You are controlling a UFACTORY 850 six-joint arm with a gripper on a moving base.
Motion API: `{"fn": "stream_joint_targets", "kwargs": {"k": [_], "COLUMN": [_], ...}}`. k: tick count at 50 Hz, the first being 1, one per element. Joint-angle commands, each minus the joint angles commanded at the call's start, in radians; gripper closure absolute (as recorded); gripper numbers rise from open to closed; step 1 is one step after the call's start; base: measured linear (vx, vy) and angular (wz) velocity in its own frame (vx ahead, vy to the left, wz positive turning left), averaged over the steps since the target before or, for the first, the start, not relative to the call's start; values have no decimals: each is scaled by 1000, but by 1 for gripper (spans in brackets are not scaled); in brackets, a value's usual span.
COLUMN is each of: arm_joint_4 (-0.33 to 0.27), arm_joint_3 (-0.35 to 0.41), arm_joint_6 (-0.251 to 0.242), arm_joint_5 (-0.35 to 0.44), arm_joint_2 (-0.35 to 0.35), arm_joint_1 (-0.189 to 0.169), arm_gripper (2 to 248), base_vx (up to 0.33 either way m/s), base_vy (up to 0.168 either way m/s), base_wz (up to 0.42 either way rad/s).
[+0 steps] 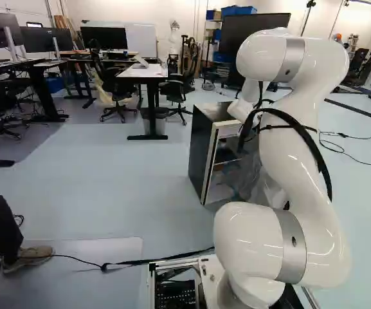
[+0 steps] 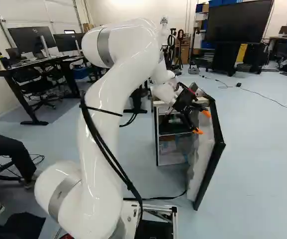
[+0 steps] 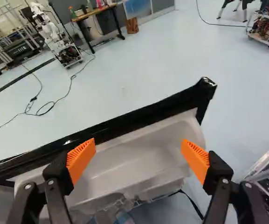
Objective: Open the fridge door
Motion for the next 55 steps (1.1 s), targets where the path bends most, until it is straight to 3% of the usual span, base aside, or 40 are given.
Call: {"fn": "stream_joint_targets", "kwargs": {"k": [11, 37, 55], "arm_joint_4": [-66, -75, -75], "arm_joint_3": [2, 0, -103], "arm_joint_6": [0, 0, 0], "arm_joint_5": [0, 0, 0], "arm_joint_2": [1, 0, -60], "arm_joint_1": [1, 0, -28], "arm_gripper": [3, 3, 3], "base_vx": [0, 0, 0], "base_vy": [0, 0, 0], "base_wz": [0, 0, 0]}}
